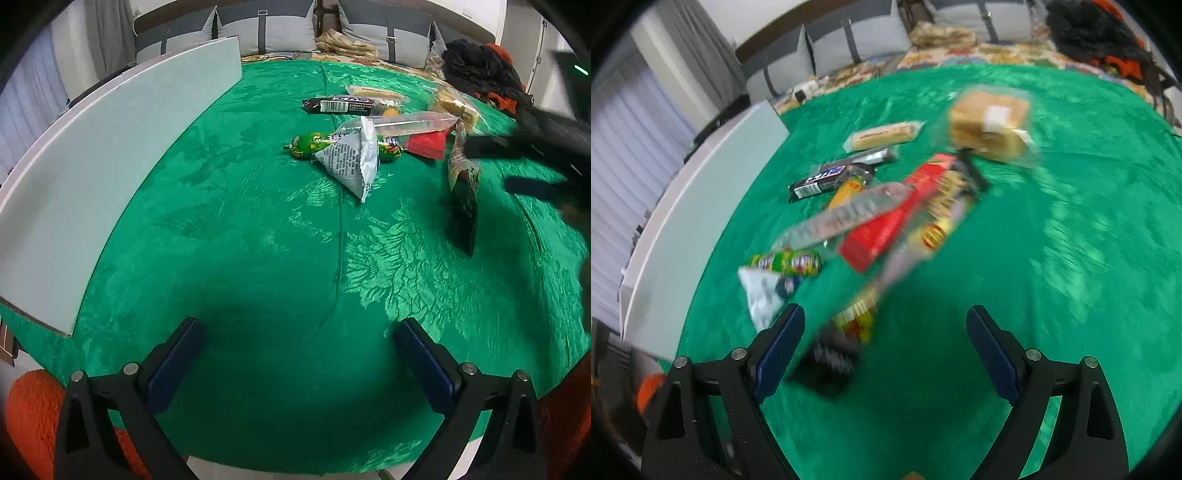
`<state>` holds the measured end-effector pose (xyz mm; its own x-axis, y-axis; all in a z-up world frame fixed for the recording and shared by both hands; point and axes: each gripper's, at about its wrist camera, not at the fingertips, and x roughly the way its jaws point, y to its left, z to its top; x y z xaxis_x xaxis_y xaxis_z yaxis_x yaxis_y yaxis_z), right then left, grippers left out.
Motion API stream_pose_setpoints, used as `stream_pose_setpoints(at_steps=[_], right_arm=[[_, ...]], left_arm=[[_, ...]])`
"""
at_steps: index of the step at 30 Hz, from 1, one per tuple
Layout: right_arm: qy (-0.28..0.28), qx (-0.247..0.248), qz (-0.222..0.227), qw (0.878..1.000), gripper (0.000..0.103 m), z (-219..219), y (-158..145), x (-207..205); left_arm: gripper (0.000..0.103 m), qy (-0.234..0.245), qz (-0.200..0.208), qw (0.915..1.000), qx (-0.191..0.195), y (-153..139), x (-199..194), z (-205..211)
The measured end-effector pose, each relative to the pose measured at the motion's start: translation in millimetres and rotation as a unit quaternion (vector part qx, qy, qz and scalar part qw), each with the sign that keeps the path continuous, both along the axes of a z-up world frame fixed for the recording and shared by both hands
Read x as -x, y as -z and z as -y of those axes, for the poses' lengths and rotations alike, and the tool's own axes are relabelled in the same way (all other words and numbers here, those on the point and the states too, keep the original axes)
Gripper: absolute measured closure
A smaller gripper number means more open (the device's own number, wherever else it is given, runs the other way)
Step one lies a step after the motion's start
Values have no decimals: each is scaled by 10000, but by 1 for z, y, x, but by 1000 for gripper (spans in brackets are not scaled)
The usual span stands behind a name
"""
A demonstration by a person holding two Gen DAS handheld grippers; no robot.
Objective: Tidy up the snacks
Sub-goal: 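Move the left tool to the white triangular pouch while the right tool reaches the black-and-yellow snack bag, then close the left tool on the white pouch while the right tool grips the black-and-yellow bag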
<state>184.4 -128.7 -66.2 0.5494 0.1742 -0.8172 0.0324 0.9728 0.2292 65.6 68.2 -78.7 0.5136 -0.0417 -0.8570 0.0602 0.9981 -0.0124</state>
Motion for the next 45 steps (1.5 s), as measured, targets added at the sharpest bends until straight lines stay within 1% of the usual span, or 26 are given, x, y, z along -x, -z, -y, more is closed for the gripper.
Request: stream_pose_setpoints(at_steps=[3,4,5,6,7,9,14,15,16,17,18,20,24,25,26,28,30,32,33,34,37,38,39,40,43,45], right_arm=[[151,-219,-249,9993,15,-1,8,-18],[181,-224,-285,9992,25,-1,10,-20],[172,-159,-307,9993,67,-1,10,-21],[130,-74,-336,9993,84,-2,11,-21],[65,24,-385,9992,82,-3,11,-19],[35,104,-382,9992,86,-2,9,-11],[120,23,-396,9991,90,28,1,24],[171,-12,-397,9991,90,36,1,34],[215,-46,-404,9989,90,42,1,39],[267,-73,-413,9988,90,49,1,47],[298,-85,-423,9986,89,56,0,54],[265,-70,-425,9987,88,64,0,66],[16,63,-502,9987,84,69,-5,72],[-49,53,-547,9985,78,70,-6,70],[-79,36,-576,9983,67,71,-7,68],[-119,6,-667,9977,51,71,-9,60],[-160,52,-739,9971,50,68,-10,49],[-192,165,-790,9966,50,62,-10,42],[-205,205,-847,9960,50,58,-8,38],[-205,223,-887,9956,50,56,-7,36],[-156,320,-983,9945,50,50,-2,31],[-157,376,-1030,9938,61,47,1,30],[-167,505,-1126,9922,74,44,5,28],[-170,608,-1187,9909,84,43,8,28],[-34,396,-1110,9930,87,49,2,36],[49,28,-927,9957,87,56,-9,43]], left_arm=[[0,-21,-77,9999,65,-1,0,-3],[0,-35,-116,9997,188,-3,-3,-5],[0,-28,-133,9993,347,-5,-7,-6],[0,0,-124,9986,514,-7,-13,-6],[0,23,-112,9979,637,-10,-19,-7],[0,56,-104,9974,716,-16,-38,-1],[3,208,59,9989,417,-25,-94,27],[13,217,50,9992,324,-23,-103,33],[28,209,15,9995,242,-21,-111,38],[38,199,-46,9996,174,-16,-117,41],[64,215,-108,9996,146,-12,-121,44],[66,264,65,9994,222,-13,-119,42],[68,499,110,9969,600,-15,-96,24],[68,596,87,9962,629,-15,-90,19],[68,650,59,9960,609,-14,-86,18],[67,823,-37,9947,612,-12,-78,14],[65,932,-71,9942,530,-13,-73,12],[47,916,-85,9947,456,-14,-73,11],[28,874,-38,9952,431,-16,-72,11],[20,839,62,9956,421,-19,-72,11],[19,808,131,9961,331,-19,-77,17],[21,821,42,9963,245,-15,-82,22],[53,826,-39,9965,137,-10,-85,25],[53,806,-59,9967,52,-8,-86,27],[55,725,123,9961,487,-19,-81,19],[55,642,265,9944,801,-33,-76,10]])
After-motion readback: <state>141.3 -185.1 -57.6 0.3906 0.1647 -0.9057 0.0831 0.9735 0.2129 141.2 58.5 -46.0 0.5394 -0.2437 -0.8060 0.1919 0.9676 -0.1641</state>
